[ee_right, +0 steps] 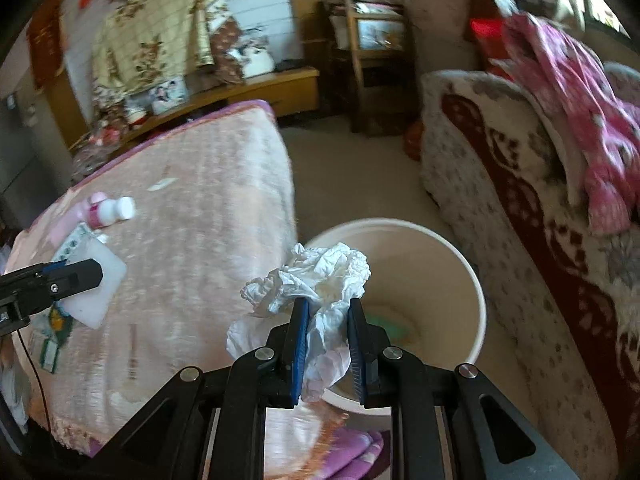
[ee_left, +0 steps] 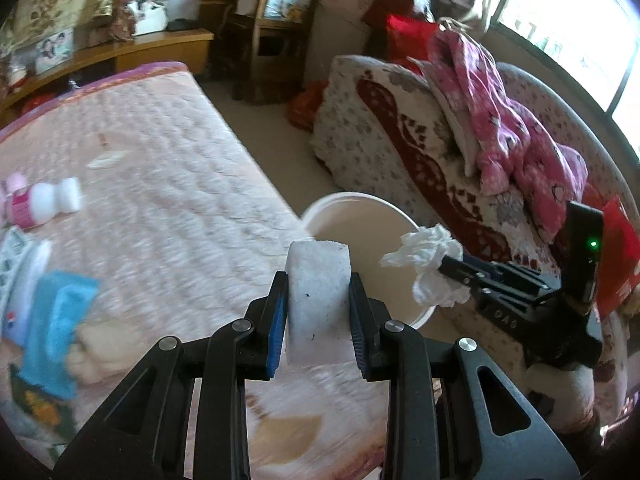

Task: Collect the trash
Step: 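Open both grippers to drop the sponge and tissue into the bucket, then move both grippers back toward the remaining items on the bed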

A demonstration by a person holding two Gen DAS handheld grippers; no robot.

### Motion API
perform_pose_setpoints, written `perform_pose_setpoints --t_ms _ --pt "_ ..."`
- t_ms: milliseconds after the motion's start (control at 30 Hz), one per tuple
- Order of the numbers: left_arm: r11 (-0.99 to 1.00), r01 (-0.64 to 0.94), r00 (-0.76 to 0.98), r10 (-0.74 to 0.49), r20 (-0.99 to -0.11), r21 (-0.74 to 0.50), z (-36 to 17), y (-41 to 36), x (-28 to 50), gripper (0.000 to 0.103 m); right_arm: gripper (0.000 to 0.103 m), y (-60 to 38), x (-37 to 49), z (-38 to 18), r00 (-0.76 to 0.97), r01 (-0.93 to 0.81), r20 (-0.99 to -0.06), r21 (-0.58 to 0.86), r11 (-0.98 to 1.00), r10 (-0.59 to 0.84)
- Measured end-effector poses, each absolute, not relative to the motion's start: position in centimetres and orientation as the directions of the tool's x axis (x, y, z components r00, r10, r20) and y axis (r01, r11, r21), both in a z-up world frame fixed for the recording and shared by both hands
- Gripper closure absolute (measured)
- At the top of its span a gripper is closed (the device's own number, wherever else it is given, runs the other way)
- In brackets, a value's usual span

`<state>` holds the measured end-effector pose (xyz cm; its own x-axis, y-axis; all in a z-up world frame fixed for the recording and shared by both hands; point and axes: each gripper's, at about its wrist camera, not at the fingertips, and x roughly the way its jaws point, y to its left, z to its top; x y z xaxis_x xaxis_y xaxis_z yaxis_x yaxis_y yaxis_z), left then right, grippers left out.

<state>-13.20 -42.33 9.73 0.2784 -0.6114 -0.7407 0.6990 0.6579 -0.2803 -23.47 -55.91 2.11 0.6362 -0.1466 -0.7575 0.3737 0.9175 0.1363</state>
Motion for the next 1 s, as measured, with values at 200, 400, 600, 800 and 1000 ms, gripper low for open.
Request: perform_pose_setpoints --t_ms 200,400,600,800,1000 --pt "0.645 0.710 0.241 -0.601 -0.762 -0.285 7.7 -46.9 -13.6 0.077 0.085 -58.5 -24.1 -0.4 0.599 0.427 -0.786 0.150 0.891 -0.155" --pt "0.648 0.695 0.220 -0.603 -0.767 -0.310 5.9 -49.3 -13.1 0.074 0.085 -60.1 -24.2 -2.0 0.582 0.461 -0.797 0.157 0.873 -0.164" --pt "0.637 0.686 0.200 -0.629 -0.751 -0.351 5.4 -49.8 -12.7 0.053 0.054 -61.4 -24.1 -3.2 0.566 0.501 -0.804 0.161 0.851 -0.181" --pt "0.649 0.679 0.214 -0.621 -0.754 -0.342 5.8 -49.0 -12.7 0.052 0.053 -61.1 -24.1 -3.7 0.562 0.491 -0.812 0.176 0.853 -0.156" --pt "0.662 0.691 0.269 -0.609 -0.746 -0.291 6.9 -47.5 -13.6 0.052 0.053 -59.8 -24.0 -2.9 0.565 0.464 -0.811 0.158 0.871 -0.154"
